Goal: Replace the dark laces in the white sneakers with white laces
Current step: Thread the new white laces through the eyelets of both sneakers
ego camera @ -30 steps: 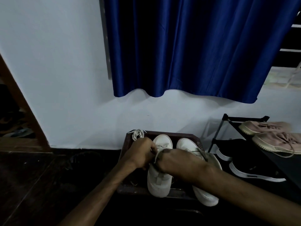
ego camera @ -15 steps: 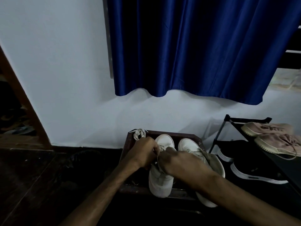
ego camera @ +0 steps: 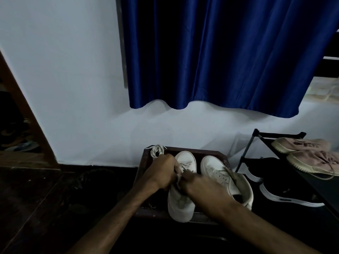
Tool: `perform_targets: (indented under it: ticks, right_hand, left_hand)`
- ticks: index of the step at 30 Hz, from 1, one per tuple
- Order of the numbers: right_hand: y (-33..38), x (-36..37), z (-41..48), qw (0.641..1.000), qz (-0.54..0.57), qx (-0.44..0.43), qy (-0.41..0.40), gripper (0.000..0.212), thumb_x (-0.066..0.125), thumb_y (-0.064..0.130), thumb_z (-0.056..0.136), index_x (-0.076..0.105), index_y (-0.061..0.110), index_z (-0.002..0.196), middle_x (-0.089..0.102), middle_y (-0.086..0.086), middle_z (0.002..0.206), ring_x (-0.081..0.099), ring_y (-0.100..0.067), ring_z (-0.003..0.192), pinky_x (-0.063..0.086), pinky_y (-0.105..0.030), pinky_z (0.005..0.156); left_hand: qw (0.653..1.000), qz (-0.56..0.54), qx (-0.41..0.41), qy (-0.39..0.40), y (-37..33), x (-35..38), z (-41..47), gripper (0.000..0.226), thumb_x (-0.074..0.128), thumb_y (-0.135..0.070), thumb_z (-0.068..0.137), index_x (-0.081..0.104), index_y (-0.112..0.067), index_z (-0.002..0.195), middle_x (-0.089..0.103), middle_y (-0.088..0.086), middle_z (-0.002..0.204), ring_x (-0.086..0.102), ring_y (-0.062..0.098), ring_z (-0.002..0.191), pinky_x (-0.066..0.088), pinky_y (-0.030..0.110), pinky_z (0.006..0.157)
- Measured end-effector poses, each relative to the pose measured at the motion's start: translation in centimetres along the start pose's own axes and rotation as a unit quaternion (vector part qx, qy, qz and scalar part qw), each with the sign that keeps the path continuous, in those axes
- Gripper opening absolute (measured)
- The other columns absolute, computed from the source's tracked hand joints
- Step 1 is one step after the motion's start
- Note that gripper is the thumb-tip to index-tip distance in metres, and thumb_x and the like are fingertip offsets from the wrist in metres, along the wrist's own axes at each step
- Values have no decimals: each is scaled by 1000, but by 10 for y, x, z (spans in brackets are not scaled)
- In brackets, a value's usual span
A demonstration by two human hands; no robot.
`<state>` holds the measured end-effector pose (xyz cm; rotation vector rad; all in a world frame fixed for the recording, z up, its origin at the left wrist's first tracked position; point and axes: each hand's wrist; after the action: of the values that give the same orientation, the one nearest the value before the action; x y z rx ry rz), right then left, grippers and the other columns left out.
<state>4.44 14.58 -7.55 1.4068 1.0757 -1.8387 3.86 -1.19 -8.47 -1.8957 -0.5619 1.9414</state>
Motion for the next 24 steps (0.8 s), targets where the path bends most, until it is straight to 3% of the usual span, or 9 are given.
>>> perform_targets:
  ticks: [2, 4, 8, 10, 12, 14, 18, 21, 24]
  right_hand:
    - [0, 13, 9, 997, -5, -29, 74, 34, 44, -6, 88, 54, 1, 120, 59, -18, 116, 66, -35, 92, 54, -40, 67]
    - [-5, 15, 14, 992, 4, -31, 123, 36, 41, -7, 90, 51, 0, 123, 58, -19, 119, 63, -37, 103, 55, -43, 80]
    - [-11, -18, 10, 986, 22, 22, 164, 32, 49, 2, 94, 50, 6, 125, 57, -17, 118, 62, -35, 106, 46, -35, 74]
    - [-16, -31, 9, 991, 20, 73, 112, 26, 54, 4, 89, 57, 6, 114, 60, -16, 110, 63, -34, 102, 42, -33, 69]
    - [-15, -30, 7, 992, 84, 58, 72, 25, 57, 3, 83, 61, 16, 104, 63, -11, 97, 65, -33, 92, 45, -32, 65]
    - [-15, -13, 4, 982, 153, 20, 104, 30, 57, 2, 80, 60, 23, 100, 61, -6, 88, 65, -31, 85, 51, -37, 66]
    - [-25, 1, 6, 983, 101, 44, 145, 24, 54, 2, 85, 59, 11, 107, 59, -12, 100, 63, -33, 93, 49, -36, 67]
    - [-24, 4, 4, 987, 137, 13, 84, 23, 58, 1, 82, 60, 22, 91, 56, -5, 87, 64, -27, 87, 49, -35, 64]
    - [-37, 7, -1, 958, 254, 114, -61, 23, 70, 12, 81, 70, 26, 99, 67, 5, 95, 63, -11, 87, 52, -33, 74]
  left_hand:
    - [1000, -19, -6, -15, 0, 2, 1, 14, 69, -10, 79, 79, -16, 85, 76, -2, 88, 69, 7, 80, 36, -2, 54]
    - [999, -31, -8, -24, -1, 3, -1, 11, 71, -11, 80, 79, -15, 87, 76, -1, 91, 69, 8, 83, 38, -1, 58]
    - [999, -31, -10, 1, -5, 3, 0, 13, 71, -13, 80, 79, -16, 89, 76, 6, 89, 70, 14, 80, 43, 9, 56]
    - [1000, -3, -9, -4, -7, 4, 1, 14, 67, -13, 80, 79, -17, 87, 75, 8, 88, 71, 18, 81, 39, 13, 57]
    - [1000, 5, -3, -12, -6, 5, 1, 14, 67, -14, 78, 79, -17, 84, 75, 7, 86, 71, 17, 81, 39, 14, 58]
    - [1000, -10, 5, -7, -2, 6, 0, 14, 68, -12, 76, 79, -17, 83, 75, 6, 83, 71, 16, 75, 50, 19, 62]
    - [997, -68, 4, -28, 2, 8, -3, 4, 75, -22, 81, 78, -20, 79, 73, 1, 71, 69, 14, 54, 58, 27, 56]
    - [997, -59, -2, -50, 4, 12, -6, 4, 74, -23, 79, 78, -21, 79, 75, 1, 76, 70, 12, 62, 52, 19, 57]
    - [996, -12, -11, -91, 5, 14, -9, 12, 71, -29, 75, 76, -21, 80, 74, 0, 81, 69, 14, 77, 52, 25, 67]
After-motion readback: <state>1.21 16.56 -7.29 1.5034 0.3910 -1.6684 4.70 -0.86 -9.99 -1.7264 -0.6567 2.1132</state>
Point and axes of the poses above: each hand's wrist, its own z-axis towards the middle knuckle, its own x-axis out of the palm, y = z × x
